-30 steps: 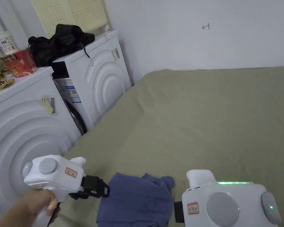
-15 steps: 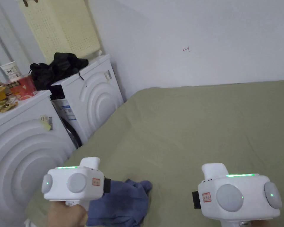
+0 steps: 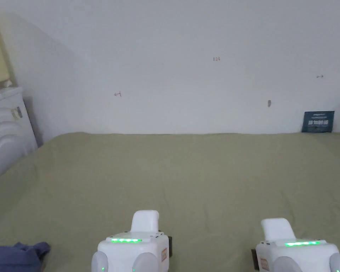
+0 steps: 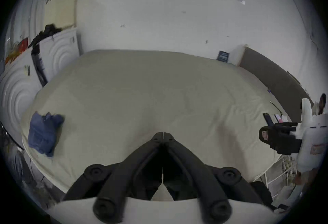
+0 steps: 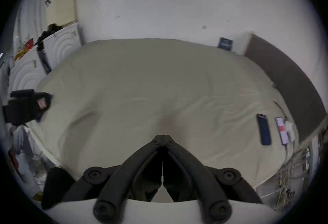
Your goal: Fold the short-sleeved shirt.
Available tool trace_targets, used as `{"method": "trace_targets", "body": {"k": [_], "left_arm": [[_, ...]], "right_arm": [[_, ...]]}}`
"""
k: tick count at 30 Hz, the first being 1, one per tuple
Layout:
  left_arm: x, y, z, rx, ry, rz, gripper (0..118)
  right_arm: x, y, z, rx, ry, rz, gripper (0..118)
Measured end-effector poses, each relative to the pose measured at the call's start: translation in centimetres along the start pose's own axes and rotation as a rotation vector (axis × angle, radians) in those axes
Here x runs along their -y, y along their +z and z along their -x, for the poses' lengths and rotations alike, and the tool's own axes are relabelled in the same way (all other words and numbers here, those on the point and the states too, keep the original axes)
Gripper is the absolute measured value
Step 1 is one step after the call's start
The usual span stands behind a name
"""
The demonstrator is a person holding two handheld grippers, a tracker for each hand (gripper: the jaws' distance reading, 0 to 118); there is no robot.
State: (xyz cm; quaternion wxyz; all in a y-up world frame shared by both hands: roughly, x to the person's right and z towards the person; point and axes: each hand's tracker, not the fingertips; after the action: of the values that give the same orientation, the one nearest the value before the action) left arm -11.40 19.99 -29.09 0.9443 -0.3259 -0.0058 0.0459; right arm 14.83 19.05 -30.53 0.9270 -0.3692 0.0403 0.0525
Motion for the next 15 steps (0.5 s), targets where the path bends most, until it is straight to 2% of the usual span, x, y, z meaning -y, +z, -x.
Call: {"method": "trace_targets", "body": {"k": [2,7,12,15], "left_arm": [[0.0,0.6,-2.7,0.033,-0.049,-0.040,0],[-0.4,1.2,-4.6,0.022,-0.098,-0.044,0],[-2.2,2.7,-2.8,0.009,-0.053,-0.101,0],[-3.4,5.1,-1.5,-0.048,-0.047,-0.271,0]], "right_arm": [[0.7,0.5,-1.8,0.041,-0.035,-0.023,0],[0.8,1.3,-3.7,0.057,-0.110,-0.033,0],[-1.0,3.2,-3.1,0.133,-0.045,-0.131,0],[-2.2,5.5,-2.9,0.143,-0.059,-0.338,0]]}}
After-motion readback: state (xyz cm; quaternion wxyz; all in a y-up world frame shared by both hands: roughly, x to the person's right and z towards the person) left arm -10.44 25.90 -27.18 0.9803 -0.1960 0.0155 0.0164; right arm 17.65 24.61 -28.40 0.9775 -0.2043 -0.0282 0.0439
